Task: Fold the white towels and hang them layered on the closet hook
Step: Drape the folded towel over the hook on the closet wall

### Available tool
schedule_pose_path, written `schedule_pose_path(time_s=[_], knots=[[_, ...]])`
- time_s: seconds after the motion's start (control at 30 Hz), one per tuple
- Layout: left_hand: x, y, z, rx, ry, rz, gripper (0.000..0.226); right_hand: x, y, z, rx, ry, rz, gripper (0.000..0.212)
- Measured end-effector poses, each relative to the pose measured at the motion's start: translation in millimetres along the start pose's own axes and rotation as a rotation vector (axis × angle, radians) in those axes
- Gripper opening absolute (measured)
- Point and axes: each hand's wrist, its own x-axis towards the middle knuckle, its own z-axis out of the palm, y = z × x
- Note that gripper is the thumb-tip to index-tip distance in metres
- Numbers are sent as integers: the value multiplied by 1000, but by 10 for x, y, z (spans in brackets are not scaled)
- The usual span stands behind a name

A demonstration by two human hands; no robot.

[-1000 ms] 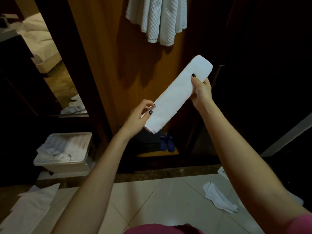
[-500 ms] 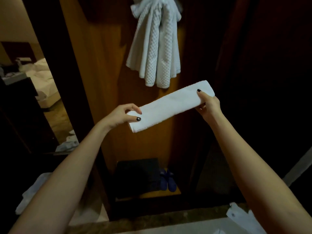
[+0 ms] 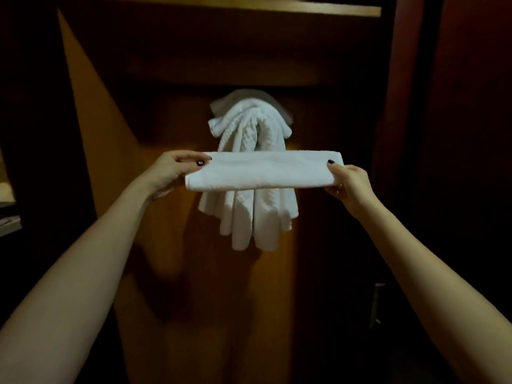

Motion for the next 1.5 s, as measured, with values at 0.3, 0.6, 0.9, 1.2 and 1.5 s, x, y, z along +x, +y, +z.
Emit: schedule_pose_path(time_s=[0.3,0.6,0.9,1.2,1.5], knots=[[1106,336,-390,-53,53,145,28,1255,-449,552,146,-119,-321,32],[2139,545,-283,-258,200,217,32,2411,-658,961,319,-110,-204,18],[2720,348,-174,-524,291,215,31,2983,-531,1184,469,-101,-142,19],[2681,-124,-209,-508,336,45,28,2953,-28,1183,316,-91,-8,13],[2551,-309,-93,-410,235,31,9,2815,354,1207,234,-114,-68,16]])
